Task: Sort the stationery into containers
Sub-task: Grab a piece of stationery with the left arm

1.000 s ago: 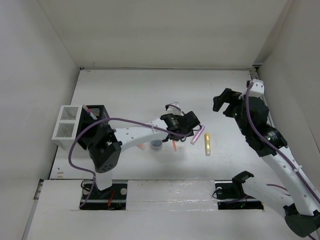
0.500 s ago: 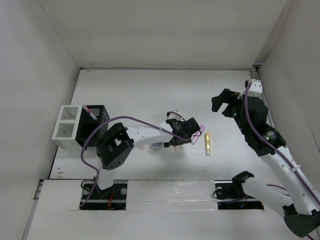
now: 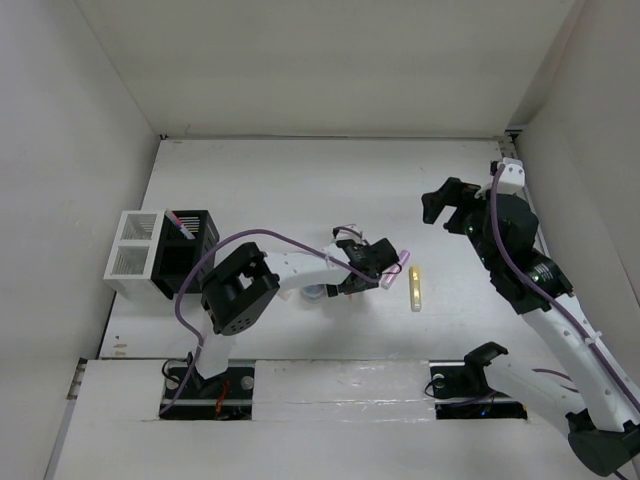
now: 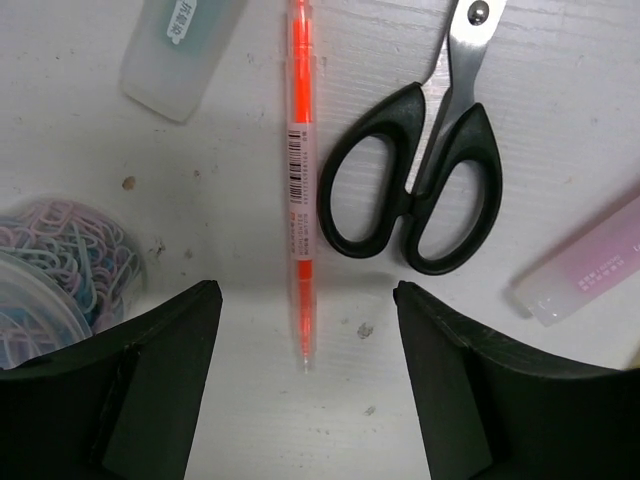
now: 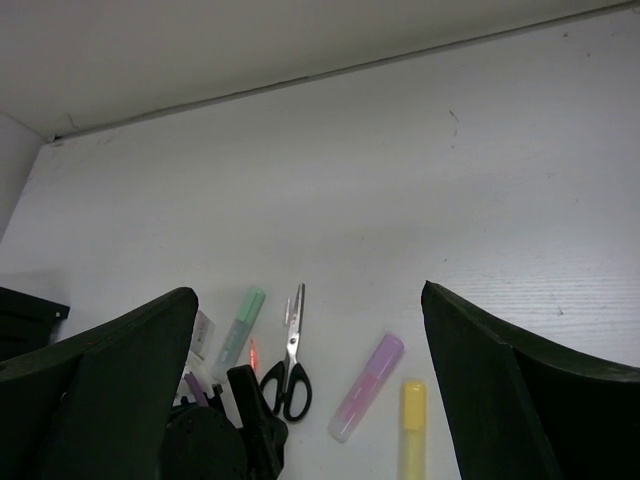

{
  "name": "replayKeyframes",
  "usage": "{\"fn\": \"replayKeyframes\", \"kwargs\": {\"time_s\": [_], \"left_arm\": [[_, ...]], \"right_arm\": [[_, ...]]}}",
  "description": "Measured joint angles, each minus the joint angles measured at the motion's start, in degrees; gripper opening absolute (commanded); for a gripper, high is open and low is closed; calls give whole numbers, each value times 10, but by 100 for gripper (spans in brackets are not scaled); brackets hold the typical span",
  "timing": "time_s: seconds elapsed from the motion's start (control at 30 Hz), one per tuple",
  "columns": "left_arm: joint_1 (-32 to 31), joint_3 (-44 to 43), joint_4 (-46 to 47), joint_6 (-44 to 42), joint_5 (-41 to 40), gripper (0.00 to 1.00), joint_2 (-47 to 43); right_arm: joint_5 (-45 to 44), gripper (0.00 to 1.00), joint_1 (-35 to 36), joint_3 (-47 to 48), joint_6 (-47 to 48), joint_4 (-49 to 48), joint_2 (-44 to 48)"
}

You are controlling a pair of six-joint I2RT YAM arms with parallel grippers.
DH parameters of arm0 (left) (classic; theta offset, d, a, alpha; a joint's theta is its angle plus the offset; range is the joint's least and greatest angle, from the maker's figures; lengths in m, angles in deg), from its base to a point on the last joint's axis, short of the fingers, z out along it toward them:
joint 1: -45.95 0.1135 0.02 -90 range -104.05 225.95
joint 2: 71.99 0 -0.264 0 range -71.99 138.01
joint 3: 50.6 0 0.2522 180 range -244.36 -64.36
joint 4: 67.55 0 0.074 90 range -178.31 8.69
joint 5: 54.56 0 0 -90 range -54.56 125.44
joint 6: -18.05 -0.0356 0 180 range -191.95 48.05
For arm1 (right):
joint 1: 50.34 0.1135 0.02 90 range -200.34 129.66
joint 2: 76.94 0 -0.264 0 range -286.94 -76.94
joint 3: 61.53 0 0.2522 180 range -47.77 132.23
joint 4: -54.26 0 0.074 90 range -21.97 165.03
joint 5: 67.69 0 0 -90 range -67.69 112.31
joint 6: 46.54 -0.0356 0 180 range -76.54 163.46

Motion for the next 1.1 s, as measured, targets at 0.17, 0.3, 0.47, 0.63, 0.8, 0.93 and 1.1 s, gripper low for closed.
{"fn": "replayKeyframes", "kwargs": {"time_s": [0.17,0.3,0.47,0.63,0.8,0.93,1.1], "left_arm": [[9,12,0,0,-3,66,0],[12,11,-1,0,-12,65,3],[12,10,-5,0,-18,59,5],[12,9,-7,-1,-24,49,7],[12,9,-4,-3,-26,39,8],[12,8,1,-6,-26,32,10],[12,8,8,-9,-30,15,12]], "right_arm": [[4,100,0,0,0,-4,2],[5,100,0,0,0,-6,2],[7,100,0,0,0,-6,2],[9,100,0,0,0,-6,5],[12,100,0,0,0,-6,11],[14,100,0,0,0,-6,14],[17,100,0,0,0,-7,18]]}}
